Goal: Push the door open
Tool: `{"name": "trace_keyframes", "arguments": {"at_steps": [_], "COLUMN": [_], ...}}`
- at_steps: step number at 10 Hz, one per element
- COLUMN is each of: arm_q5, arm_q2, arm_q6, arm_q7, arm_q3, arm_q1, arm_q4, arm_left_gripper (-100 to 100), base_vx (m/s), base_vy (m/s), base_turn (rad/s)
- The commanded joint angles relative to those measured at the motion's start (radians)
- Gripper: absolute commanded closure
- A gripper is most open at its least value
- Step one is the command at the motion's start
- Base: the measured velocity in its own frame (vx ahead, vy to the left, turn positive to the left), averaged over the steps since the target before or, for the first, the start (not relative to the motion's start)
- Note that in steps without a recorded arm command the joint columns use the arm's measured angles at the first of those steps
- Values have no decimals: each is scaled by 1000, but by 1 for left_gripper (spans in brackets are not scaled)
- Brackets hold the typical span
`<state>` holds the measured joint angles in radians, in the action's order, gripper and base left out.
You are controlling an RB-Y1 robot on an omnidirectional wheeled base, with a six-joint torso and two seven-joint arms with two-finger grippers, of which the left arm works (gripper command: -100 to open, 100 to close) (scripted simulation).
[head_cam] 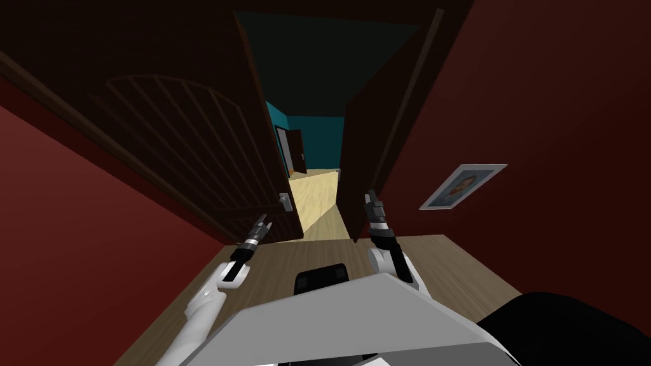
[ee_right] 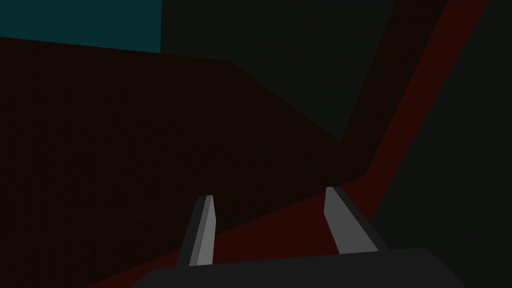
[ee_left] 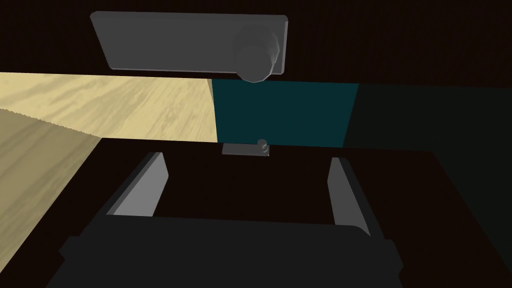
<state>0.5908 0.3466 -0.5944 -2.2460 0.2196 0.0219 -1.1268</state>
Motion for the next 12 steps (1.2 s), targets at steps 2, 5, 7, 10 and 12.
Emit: {"name": "trace_keyframes", "arguments": {"at_steps": [2, 5, 7, 10, 12], "arm_q5": [0, 0, 0, -1, -1], "arm_q2": [-4, -11, -16, -23, -23], "arm_q6": [6, 15, 21, 29, 30], "arm_q7": [-6, -14, -20, -28, -28], "arm_q3": [3, 9, 13, 18, 18], "arm_q1": [-5, -13, -18, -26, -27], "arm_q4": [3, 9, 13, 19, 19], "arm_left_gripper": [-100, -100, -100, -100, -100], "base_vx": [169, 195, 212, 195, 144], "base_vy": [-8, -22, -7, 3, 9], "base_turn": [-29, -37, -41, -34, -18]}}
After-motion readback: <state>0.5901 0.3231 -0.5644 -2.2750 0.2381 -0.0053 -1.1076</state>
